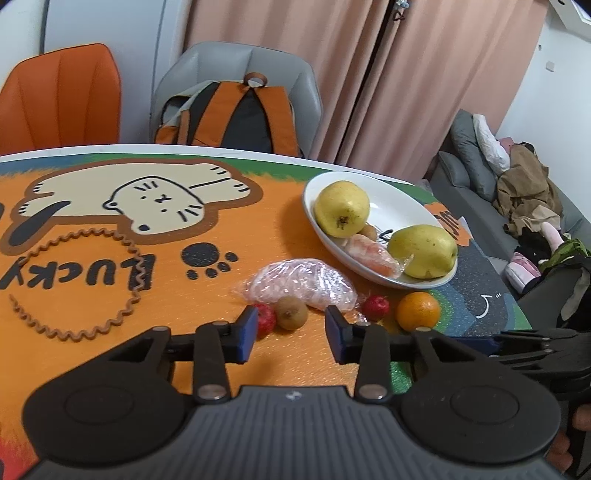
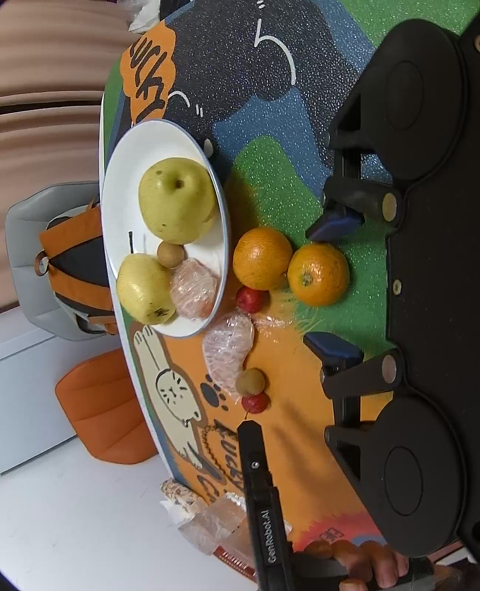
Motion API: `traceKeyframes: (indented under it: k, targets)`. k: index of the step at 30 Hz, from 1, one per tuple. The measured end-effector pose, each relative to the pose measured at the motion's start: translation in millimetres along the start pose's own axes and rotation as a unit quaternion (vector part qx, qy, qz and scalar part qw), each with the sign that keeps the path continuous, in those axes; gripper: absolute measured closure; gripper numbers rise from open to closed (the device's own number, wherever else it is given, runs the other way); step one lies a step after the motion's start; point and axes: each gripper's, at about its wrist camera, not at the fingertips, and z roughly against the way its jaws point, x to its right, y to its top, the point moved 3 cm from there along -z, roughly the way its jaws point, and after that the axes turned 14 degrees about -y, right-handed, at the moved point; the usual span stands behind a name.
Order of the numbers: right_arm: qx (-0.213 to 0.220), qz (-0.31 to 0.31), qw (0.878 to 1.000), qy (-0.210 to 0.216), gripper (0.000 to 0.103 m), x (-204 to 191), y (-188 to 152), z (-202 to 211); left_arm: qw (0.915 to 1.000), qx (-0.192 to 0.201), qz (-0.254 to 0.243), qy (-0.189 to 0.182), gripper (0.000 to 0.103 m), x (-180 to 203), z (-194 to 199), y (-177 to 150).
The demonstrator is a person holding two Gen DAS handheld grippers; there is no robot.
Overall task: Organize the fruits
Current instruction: 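Close left gripper on the kiwi while right gripper closes on the mandarin orange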
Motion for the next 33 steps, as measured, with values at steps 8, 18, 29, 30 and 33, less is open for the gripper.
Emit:
traceKeyframes:
  k: [8, 18, 29, 30, 33]
  targets:
    - [-0.001, -0.002, 1.000, 0.006, 0.066, 6.0, -1.3, 1.6, 0.9998, -0.013, -0.015, -0.004, 0.067, 5.3, -23.6, 5.4]
    - [0.001, -0.008, 1.000, -0.006, 0.066, 25.0, -3.0, 10.5, 0.9990, -0.030, -0.031, 0.009, 0.068, 6.7, -50.2, 5.8]
    - [0.000, -0.008, 1.000, -0.011, 0.062, 26.8, -5.5, 2.9, 0.9986, -0.045, -0.028, 0.008, 0.073, 10.1, -60.7, -8.4]
    - [-0.001, -0.008, 1.000, -0.013, 0.061, 26.3, -5.8, 1.8, 0.9985, -0.045, -0.028, 0.011, 0.073, 10.2, -61.5, -7.4]
    - [0.001, -0.005, 1.000, -0.012, 0.061, 24.4, -6.8, 0.8, 0.9981, -0.046, -0.037, 0.019, 0.073, 12.5, -64.1, -6.6]
